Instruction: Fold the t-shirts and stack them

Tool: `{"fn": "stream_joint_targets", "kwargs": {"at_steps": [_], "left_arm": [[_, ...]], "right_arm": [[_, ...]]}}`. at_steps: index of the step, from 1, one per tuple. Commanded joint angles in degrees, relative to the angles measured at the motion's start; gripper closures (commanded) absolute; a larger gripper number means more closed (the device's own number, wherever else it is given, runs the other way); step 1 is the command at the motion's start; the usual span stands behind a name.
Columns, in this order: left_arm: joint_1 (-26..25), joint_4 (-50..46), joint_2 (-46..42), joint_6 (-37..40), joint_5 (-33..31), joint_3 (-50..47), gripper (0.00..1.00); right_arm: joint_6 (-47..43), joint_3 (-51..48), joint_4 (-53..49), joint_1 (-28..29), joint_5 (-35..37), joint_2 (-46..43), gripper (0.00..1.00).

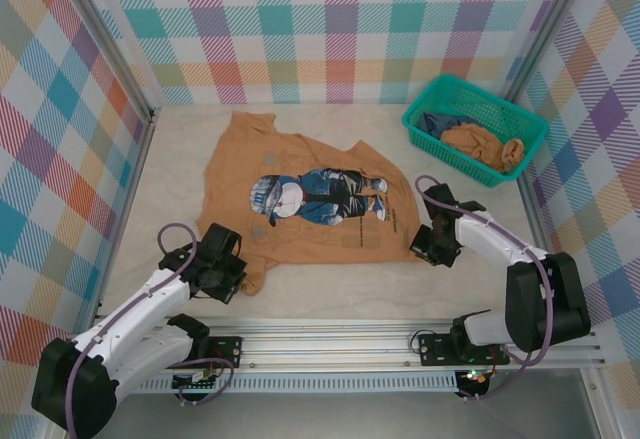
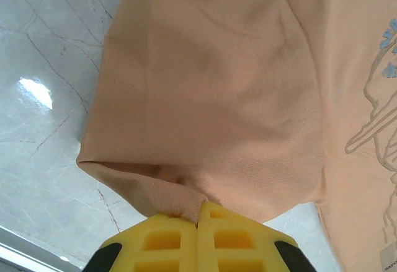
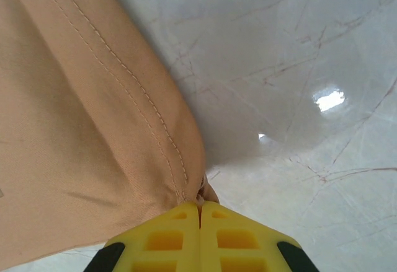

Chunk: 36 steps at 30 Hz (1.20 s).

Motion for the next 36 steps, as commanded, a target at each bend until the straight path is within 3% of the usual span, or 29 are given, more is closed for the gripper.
{"fn": "stream_joint_targets", "kwargs": {"at_steps": [1,2,3,6,9,12,15,17,21,25,31,36], "left_arm": [[-0.63,-2.10,-0.71,0.09,-1.86,1.55,1.00],[-0.63,-1.95,-0.70,1.19,-2.42,2.43,0.97],[-0.59,-2.44,-0.60,1.80,-3.08,3.74,0.87],[-0.55,-4.27,0.74,3.56,-3.82,8.52,0.51],[-0.03,-5.95,2.18,5.77,-4.46,13.75,0.42],[2.68,-4.24,4.34,8.13,-2.75,17.79,0.45],[7.89,0.09,10.34,11.38,0.17,20.61,0.56],[11.02,3.91,17.44,14.08,2.38,22.83,0.63],[14.15,7.13,35.00,18.72,3.21,30.12,0.74],[16.03,10.60,46.04,19.28,0.65,34.36,0.77],[24.08,3.63,52.72,20.42,-7.80,35.30,0.85],[32.94,3.95,54.23,27.88,-6.56,34.46,0.86]], "right_arm": [[0.89,0.65,-1.57,0.77,-0.93,1.67,1.00],[1.02,1.26,-2.02,1.04,-0.27,1.41,1.00],[1.01,1.91,-2.47,1.28,0.62,0.45,0.94],[0.07,4.33,-2.84,1.94,3.21,-3.77,0.73],[-2.17,7.79,-2.21,2.50,3.63,-5.90,0.65],[-4.77,11.01,0.59,3.59,1.20,-4.94,0.64],[-5.95,13.82,4.88,5.36,-2.59,-0.20,0.69],[-6.38,15.77,8.32,6.07,-5.59,4.32,0.71],[-7.49,21.70,10.83,6.64,-4.86,13.56,0.78],[-9.62,27.88,12.10,6.64,-4.22,21.06,0.78],[-10.10,40.91,9.52,6.65,-0.82,31.24,0.73],[-11.03,51.85,8.47,6.70,0.62,39.98,0.68]]}}
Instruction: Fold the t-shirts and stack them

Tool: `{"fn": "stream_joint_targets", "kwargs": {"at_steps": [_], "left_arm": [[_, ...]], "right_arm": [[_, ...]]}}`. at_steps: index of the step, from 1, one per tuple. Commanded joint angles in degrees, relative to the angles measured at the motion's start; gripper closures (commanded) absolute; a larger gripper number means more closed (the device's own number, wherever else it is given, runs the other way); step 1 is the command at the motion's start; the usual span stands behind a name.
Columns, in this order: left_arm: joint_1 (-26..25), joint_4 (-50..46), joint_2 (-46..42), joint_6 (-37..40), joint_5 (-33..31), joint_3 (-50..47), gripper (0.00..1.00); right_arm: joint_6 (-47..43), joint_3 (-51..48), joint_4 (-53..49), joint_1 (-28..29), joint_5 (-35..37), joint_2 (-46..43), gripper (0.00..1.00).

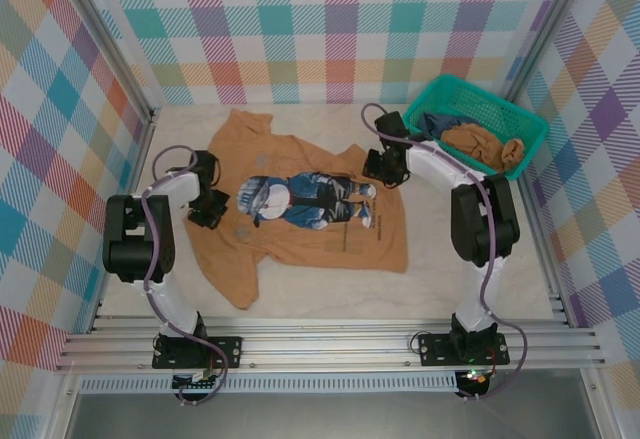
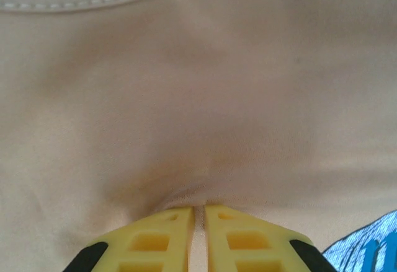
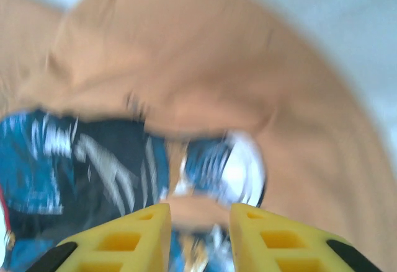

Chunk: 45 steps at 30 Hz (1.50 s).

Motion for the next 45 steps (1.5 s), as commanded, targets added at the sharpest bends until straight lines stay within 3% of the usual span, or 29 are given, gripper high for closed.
{"fn": "stream_joint_targets", "kwargs": {"at_steps": [1,4,8,15,22,30,40,45], "left_arm": [[6.05,-3.82,2.22,6.98,-2.81,0.15,0.86],[9.20,-4.19,3.42,9.30,-1.19,2.96,0.86],[9.02,-6.69,2.94,10.28,0.41,8.34,0.85],[1.85,-7.38,-3.35,4.95,3.17,11.96,0.83],[-5.72,-7.04,1.01,4.30,4.81,15.34,0.83],[-5.86,-6.02,3.37,4.51,2.72,12.87,0.84],[-5.84,-5.94,6.02,4.71,-1.27,7.19,0.87],[-5.84,-5.93,5.95,5.15,-1.63,5.92,0.87]], "right_arm": [[-1.96,6.82,-1.54,0.16,1.14,5.45,0.68],[-3.23,15.07,-2.28,0.33,-0.39,11.78,0.65],[-7.30,26.70,-3.53,2.06,-2.89,19.93,0.60],[-10.83,46.54,-12.09,4.34,-2.14,33.16,0.57],[-11.61,51.78,-16.56,5.57,3.04,37.25,0.58],[-10.72,56.47,-23.30,6.37,11.35,41.54,0.69],[-10.04,57.06,-22.39,5.84,13.64,41.33,1.00],[-8.38,56.64,-23.67,3.80,17.92,39.21,1.00]]}}
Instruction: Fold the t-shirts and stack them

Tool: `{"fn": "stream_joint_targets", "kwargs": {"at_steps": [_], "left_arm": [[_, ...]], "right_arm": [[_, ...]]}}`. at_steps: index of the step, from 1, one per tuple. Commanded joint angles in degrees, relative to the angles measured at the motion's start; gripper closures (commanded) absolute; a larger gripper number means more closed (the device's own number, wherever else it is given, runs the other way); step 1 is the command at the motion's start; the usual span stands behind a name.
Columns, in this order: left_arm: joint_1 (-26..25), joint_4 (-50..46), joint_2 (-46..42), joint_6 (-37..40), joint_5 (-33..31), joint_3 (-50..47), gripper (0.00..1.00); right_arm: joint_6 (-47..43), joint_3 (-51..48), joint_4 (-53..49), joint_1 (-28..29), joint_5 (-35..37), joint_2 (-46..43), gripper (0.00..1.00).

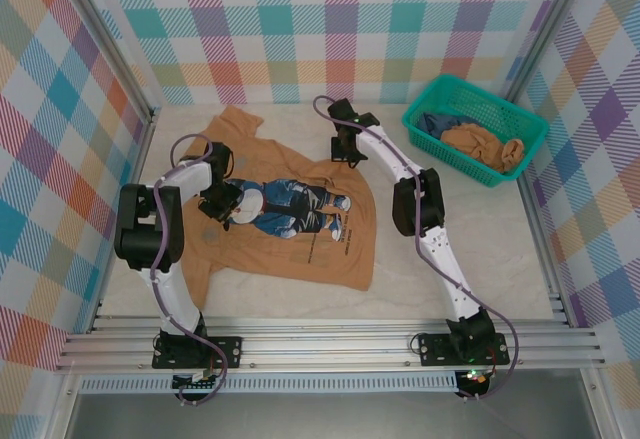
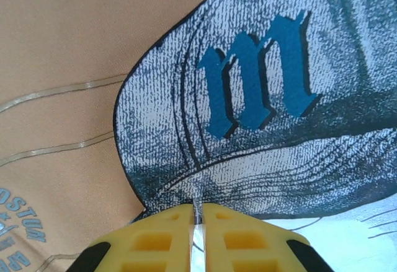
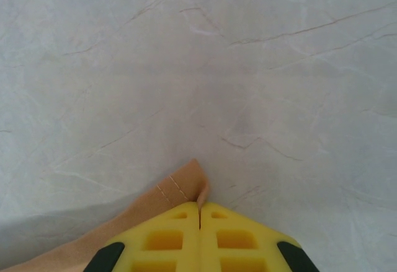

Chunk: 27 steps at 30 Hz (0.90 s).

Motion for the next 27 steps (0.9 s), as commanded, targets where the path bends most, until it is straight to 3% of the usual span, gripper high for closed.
{"fn": "stream_joint_targets", "kwargs": {"at_steps": [1,11,14,17,20,27], "left_arm": [[0.38,-1.04,0.23,0.33,-1.87,-2.24,0.88],[-0.02,0.71,-2.61,0.37,3.74,-0.22,0.88],[-0.17,0.49,-4.02,1.03,6.76,2.03,0.85],[-0.15,-2.13,-5.83,2.37,6.92,4.94,0.81],[0.61,-5.15,-7.83,3.96,5.80,7.60,0.72],[7.88,-10.09,-9.82,8.38,5.03,9.76,0.68]], "right_arm": [[1.75,0.28,-3.60,-2.52,4.49,-1.17,1.00],[3.86,0.57,-6.23,-7.75,4.65,-2.14,1.00],[3.51,0.41,-6.29,-7.85,4.34,-2.68,0.93],[3.06,0.22,-5.53,-7.69,3.28,-4.85,0.75],[2.26,-2.04,-3.54,-7.04,2.30,-9.27,0.64],[8.13,-17.75,-0.25,-4.54,-3.65,-24.28,0.56]]}}
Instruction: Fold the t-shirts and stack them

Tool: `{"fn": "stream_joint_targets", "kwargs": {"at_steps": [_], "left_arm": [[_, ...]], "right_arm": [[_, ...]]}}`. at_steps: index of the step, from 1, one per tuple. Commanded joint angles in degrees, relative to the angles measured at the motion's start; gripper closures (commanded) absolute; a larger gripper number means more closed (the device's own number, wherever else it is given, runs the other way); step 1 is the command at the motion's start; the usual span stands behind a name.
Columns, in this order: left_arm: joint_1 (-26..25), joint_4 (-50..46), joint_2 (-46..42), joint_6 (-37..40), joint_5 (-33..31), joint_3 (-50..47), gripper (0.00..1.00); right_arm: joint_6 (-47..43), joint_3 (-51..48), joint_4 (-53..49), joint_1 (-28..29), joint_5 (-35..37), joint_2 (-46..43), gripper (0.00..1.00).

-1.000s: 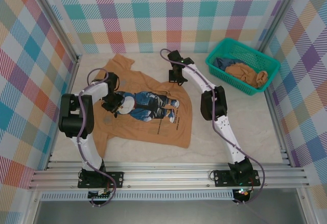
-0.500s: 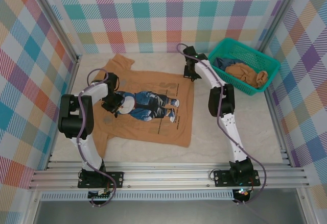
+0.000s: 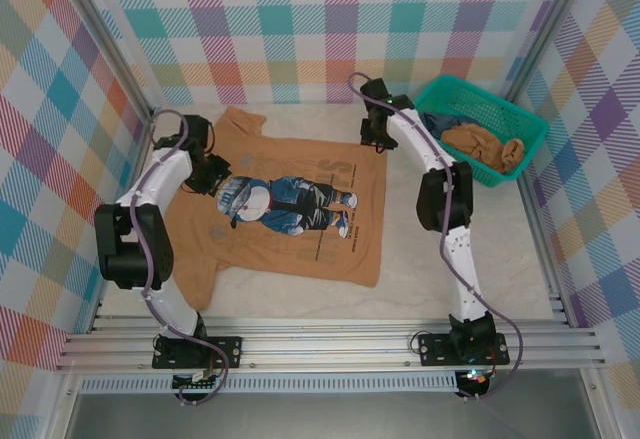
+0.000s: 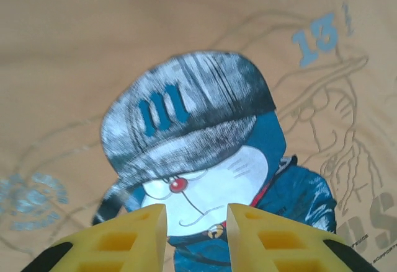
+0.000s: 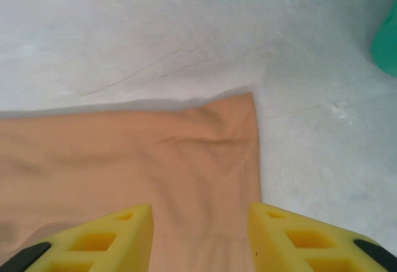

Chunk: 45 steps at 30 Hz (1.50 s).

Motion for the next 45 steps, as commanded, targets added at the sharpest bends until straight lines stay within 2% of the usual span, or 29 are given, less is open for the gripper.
{"fn": "stream_joint_targets", "kwargs": {"at_steps": [1,7,13,17,20,25,29,33,36,38,40,43,45], "left_arm": [[4.09,-5.57,-0.54,4.53,-0.74,1.26,0.68],[6.03,-7.49,3.22,11.45,-0.91,1.03,0.70],[5.89,-5.22,6.02,13.17,0.37,-3.38,0.71],[4.76,-3.25,8.71,13.73,1.83,-5.71,0.73],[2.64,-2.16,10.69,13.57,3.69,-6.26,0.74],[-2.42,-0.29,14.03,10.58,7.45,-4.05,0.74],[-5.24,0.65,17.81,7.89,9.09,2.22,0.74],[-6.29,-2.76,20.61,9.14,4.41,11.79,0.70],[-7.38,-5.02,15.85,10.06,-0.43,14.36,0.57],[-8.10,-8.90,11.07,10.01,-5.32,13.00,0.55],[-8.18,-12.37,5.09,7.99,-8.05,6.90,0.56],[-9.03,-12.97,-4.43,5.19,-2.55,-6.04,0.60],[-11.46,-13.01,-9.62,3.42,2.05,-13.92,0.62]], "right_arm": [[6.02,-9.46,2.08,1.62,-6.01,-10.64,0.57],[16.54,-35.55,7.67,8.15,-16.75,-23.93,0.60],[22.57,-51.39,13.36,10.39,-21.15,-27.72,0.60],[19.79,-50.96,12.51,9.76,-20.80,-22.83,0.59],[16.78,-47.83,8.70,8.24,-16.58,-18.26,0.60],[11.39,-39.05,2.53,1.57,-12.47,-10.21,0.60],[7.49,-28.75,0.04,-3.71,-12.82,-4.73,0.60],[3.12,-18.25,-3.02,-4.63,-13.55,-1.38,0.58],[0.88,-17.92,-1.39,-3.54,-13.94,-5.04,0.54],[0.35,-20.20,0.19,-2.36,-13.92,-8.99,0.51],[0.68,-23.35,1.00,-0.91,-13.79,-13.29,0.49],[3.11,-31.87,3.71,0.28,-16.20,-20.71,0.49],[5.15,-38.71,6.40,0.24,-19.05,-25.13,0.49]]}}
